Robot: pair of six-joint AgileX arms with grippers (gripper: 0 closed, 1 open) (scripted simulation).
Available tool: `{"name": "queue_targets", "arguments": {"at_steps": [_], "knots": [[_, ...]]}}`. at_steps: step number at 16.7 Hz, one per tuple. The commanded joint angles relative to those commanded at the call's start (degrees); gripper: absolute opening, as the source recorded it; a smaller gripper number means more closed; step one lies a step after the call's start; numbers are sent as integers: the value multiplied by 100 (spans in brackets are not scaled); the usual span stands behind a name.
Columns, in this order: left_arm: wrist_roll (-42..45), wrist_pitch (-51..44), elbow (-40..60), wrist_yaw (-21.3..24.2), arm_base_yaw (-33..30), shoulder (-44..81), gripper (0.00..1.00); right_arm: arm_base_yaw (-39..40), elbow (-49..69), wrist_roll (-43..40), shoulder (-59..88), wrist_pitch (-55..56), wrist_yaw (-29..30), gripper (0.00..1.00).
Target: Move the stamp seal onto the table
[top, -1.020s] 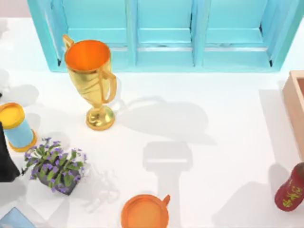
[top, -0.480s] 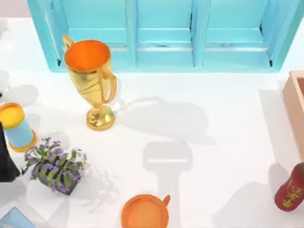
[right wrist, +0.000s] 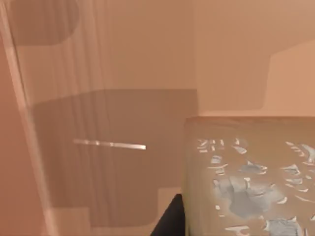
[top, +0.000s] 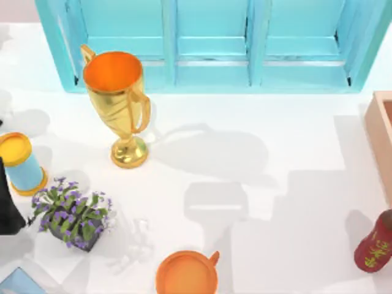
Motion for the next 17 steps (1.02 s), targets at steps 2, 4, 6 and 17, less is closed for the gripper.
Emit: {"name": "queue_targets", "arguments": {"at_steps": [2,4,6,17], "knots": [[0,0,0,0,0,0,100,518,510,643,-97,-581,19,0],[0,0,0,0,0,0,100,1070,915,1238,-236,-1168,0,0],[0,0,0,0,0,0,100,1579,1203,1641,-416,-1682,-47,0],[0,0,0,0,0,0,100,2267,1477,1894,-671,-2267,-165,0]]}}
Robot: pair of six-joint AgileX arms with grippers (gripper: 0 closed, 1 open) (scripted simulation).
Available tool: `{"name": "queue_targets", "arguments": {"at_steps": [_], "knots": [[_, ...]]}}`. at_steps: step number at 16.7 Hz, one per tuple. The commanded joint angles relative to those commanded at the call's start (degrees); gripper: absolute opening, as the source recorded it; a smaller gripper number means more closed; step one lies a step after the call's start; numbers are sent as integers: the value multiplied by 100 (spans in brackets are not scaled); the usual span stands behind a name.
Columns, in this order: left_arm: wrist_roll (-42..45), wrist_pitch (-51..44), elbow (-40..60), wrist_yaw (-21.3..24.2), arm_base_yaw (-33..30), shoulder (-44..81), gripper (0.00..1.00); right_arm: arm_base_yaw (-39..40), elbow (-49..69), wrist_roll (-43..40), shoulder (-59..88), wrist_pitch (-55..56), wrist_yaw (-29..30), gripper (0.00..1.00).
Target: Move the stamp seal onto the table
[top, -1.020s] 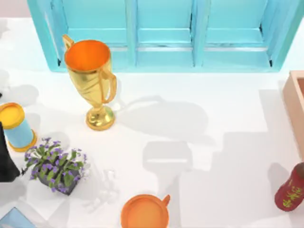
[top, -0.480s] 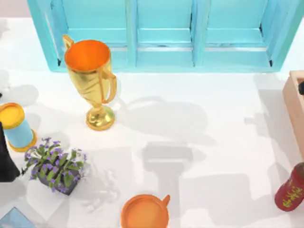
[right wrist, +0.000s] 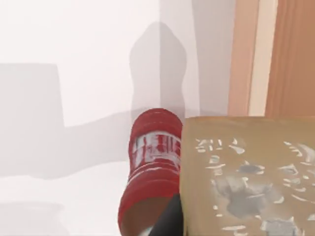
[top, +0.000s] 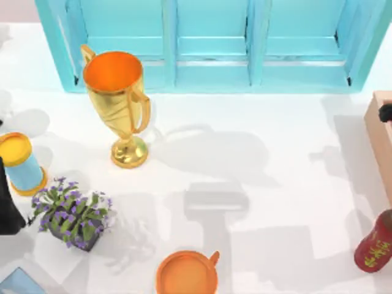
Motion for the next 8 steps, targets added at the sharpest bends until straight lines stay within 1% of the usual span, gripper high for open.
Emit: {"name": "queue_targets", "arguments": {"at_steps": [3,8], "knots": [[0,0,0,0,0,0,100,319,287,307,589,337,0,0],[0,0,0,0,0,0,100,1062,912,1077,2270,1222,4,0]]}}
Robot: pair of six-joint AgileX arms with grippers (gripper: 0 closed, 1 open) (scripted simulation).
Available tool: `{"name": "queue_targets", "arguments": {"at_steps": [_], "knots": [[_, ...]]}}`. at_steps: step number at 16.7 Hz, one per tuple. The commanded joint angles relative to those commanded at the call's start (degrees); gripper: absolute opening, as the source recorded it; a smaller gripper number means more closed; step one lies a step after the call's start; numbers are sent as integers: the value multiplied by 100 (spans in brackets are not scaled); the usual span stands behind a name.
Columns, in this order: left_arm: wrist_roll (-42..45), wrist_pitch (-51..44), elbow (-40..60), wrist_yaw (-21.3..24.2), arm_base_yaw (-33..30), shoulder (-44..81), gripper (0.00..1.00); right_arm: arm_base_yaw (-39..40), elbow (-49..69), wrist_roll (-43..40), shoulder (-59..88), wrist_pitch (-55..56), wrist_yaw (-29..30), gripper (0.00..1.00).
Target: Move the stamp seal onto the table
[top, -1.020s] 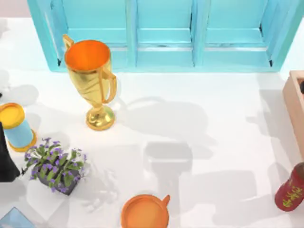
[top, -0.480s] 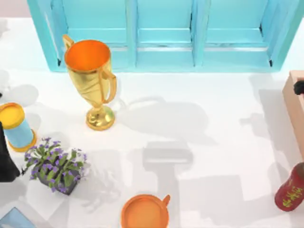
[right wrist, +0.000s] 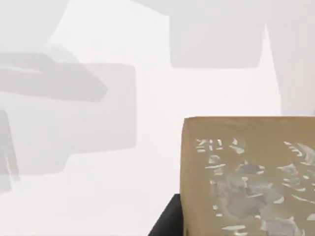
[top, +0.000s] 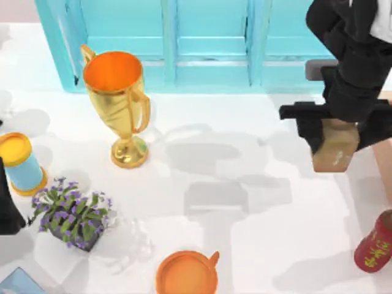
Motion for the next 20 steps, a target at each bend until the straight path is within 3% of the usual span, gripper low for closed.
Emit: {"name": "queue_targets", "arguments": {"at_steps": [4,19,20], "knots": [[0,0,0,0,0,0,100,335,266,363,581,435,1,0],[0,0,0,0,0,0,100,349,-361,381,863,1346,3,0],[0,0,0,0,0,0,100,349,-361,381,863,1346,3,8]]}}
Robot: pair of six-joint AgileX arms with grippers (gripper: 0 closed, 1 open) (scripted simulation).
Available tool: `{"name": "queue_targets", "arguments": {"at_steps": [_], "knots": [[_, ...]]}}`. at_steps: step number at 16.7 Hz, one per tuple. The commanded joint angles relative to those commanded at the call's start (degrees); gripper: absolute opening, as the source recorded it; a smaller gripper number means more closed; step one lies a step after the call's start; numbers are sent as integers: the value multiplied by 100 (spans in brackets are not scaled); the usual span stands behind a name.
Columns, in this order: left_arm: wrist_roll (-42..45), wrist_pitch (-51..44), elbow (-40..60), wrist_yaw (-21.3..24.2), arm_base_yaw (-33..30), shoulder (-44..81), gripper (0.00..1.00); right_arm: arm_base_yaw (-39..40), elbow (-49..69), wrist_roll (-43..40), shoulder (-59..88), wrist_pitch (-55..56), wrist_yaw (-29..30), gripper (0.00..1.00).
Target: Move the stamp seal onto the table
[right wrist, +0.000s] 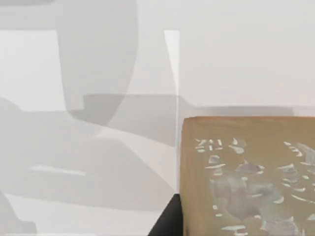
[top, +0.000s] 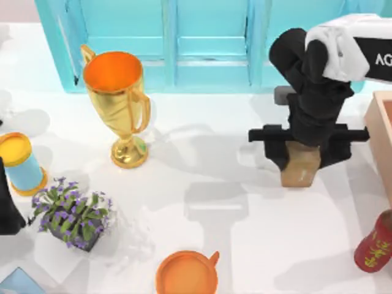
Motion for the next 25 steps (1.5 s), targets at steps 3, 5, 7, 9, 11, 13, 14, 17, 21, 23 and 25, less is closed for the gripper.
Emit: {"name": "queue_targets", "arguments": {"at_steps": [3,5,7,9,11,13,14,17,21,23,25], "knots": [[0,0,0,0,0,0,100,0,0,0,0,0,0,30],[0,0,0,0,0,0,100,0,0,0,0,0,0,45],[0,0,0,0,0,0,100,0,0,0,0,0,0,60],[0,0,0,0,0,0,100,0,0,0,0,0,0,75],[0,0,0,0,0,0,100,0,0,0,0,0,0,90],[0,0,0,0,0,0,100,0,0,0,0,0,0,100],[0,0,0,0,0,0,100,0,0,0,0,0,0,100],[0,0,0,0,0,0,100,0,0,0,0,0,0,100],[0,0,0,0,0,0,100,-11,1,0,-3,-1,0,100],[0,0,0,0,0,0,100,-9,88,3,2,-88,0,100],[0,0,0,0,0,0,100,-5,412,6,5,-412,0,100]]}}
